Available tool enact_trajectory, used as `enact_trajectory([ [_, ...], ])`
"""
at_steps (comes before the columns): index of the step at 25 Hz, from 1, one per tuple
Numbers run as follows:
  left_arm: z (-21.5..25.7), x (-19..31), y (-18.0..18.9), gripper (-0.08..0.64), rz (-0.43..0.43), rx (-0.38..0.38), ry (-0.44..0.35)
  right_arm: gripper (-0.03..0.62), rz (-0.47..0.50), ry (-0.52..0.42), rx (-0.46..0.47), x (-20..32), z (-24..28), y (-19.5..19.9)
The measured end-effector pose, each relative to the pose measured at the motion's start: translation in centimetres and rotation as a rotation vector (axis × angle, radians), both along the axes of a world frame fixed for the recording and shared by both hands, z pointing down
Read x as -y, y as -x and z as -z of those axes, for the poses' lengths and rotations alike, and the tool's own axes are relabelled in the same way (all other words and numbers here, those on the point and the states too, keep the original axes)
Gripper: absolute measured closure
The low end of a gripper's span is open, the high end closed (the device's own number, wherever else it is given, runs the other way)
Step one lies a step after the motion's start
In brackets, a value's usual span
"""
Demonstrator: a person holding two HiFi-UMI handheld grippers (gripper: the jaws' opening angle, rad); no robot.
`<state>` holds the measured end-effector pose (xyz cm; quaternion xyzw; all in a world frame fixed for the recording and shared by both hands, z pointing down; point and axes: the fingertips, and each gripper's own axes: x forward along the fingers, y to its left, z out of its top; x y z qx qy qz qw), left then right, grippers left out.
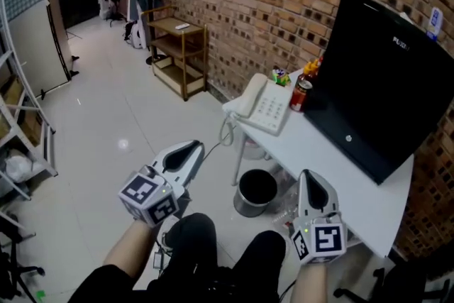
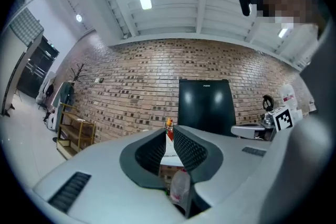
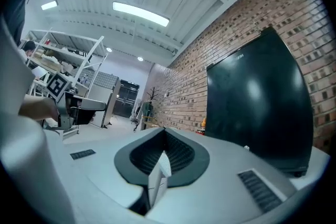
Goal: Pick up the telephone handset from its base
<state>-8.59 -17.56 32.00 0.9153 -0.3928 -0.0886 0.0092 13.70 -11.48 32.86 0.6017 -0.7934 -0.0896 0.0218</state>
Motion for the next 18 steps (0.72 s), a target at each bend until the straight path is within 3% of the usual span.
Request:
enact_trajectory([
  [7,2.7,5.6,-2.4,0.517,0.016,-0.021,-0.005,0.584,-0.023,-0.004,-0.011,4.0,2.1,-2.0],
  [18,1.2,15.7,-6.2,0.546,0.007,0.116,0.084,0.584,-0.024,0.016,-0.016,10.2,0.8,-2.0],
])
